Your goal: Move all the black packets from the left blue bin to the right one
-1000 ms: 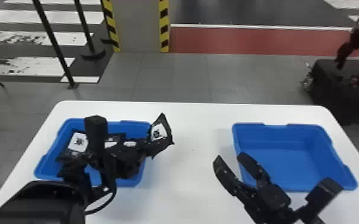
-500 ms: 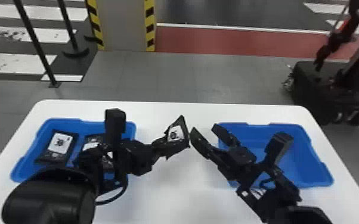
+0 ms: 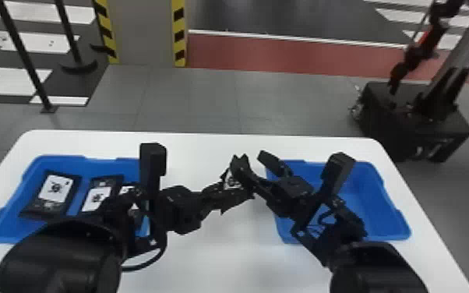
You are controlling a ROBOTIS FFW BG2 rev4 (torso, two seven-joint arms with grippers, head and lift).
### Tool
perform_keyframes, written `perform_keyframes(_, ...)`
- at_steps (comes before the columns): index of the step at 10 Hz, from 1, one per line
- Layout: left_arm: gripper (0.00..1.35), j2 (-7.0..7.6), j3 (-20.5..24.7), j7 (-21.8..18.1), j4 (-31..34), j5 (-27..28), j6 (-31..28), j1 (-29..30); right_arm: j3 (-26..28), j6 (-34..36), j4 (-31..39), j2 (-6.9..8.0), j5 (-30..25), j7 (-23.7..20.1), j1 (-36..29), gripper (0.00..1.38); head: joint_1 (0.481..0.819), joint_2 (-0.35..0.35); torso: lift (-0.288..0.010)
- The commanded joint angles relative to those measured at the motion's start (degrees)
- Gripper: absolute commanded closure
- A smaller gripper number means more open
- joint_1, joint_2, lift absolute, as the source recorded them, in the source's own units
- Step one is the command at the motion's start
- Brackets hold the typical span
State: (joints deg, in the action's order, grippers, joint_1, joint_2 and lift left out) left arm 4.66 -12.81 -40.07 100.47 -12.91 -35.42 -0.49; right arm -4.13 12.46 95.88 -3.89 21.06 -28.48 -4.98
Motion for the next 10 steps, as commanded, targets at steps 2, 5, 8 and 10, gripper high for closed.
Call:
perform_keyframes(2,1.21,-0.09,-0.38,-0.01,0.01,-0.18,0.83,-0.64,-0.09,4.84,0.80,0.02,-0.14,-0.08,0.07,0.60,0.695,-0.123,-0.110)
perform_keyframes(5,1.21,-0.18,-0.29,-0.01,0.01,-0.27,1.39,-0.78,-0.09,7.37,0.80,0.11,1.17,-0.17,-0.50,1.12,0.695,-0.116,-0.110)
perform_keyframes(8,1.21,-0.26,-0.20,-0.19,0.01,0.26,2.66,-1.20,-0.09,7.51,1.64,0.11,-1.02,-1.49,-0.50,1.28,0.695,-0.112,-0.110)
perform_keyframes(10,1.20,-0.44,0.15,-0.01,0.01,0.35,3.79,-1.34,0.00,6.10,1.78,-0.07,-0.32,-1.75,-0.36,1.28,0.695,-0.109,-0.110)
